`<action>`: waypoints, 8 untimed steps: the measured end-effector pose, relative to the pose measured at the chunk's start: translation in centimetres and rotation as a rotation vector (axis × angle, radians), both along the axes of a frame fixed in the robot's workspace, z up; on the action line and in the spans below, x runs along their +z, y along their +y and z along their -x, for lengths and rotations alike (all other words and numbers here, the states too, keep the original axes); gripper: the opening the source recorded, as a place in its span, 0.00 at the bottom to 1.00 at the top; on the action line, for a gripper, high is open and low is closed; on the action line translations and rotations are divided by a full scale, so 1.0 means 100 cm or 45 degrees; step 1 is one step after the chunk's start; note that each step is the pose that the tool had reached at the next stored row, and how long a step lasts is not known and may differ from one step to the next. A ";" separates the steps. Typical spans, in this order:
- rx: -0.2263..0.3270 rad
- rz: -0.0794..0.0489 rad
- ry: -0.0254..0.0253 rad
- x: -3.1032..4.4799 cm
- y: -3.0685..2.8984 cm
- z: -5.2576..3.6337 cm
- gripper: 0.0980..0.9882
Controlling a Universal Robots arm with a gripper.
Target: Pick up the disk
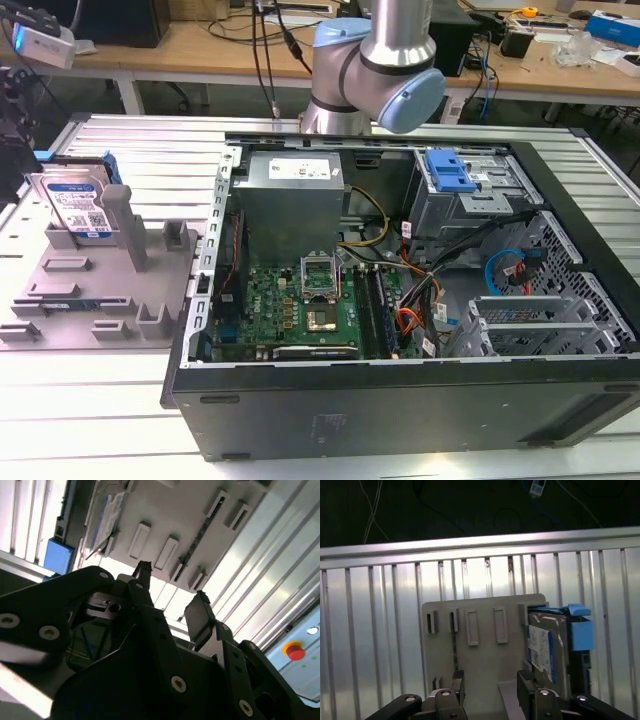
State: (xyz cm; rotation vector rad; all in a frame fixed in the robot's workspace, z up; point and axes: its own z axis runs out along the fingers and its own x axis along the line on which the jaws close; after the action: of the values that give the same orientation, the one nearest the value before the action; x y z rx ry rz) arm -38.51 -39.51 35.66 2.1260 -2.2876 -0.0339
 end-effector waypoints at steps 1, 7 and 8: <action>0.000 0.001 0.0001 0.0000 0.0046 0.0003 0.50; 0.000 0.004 0.0001 0.0000 0.0402 0.0022 0.50; 0.000 0.004 0.0001 0.0000 0.0456 0.0023 0.50</action>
State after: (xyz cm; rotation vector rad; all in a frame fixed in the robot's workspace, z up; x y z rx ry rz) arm -38.74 -34.95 35.67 2.1244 -2.2858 -0.0300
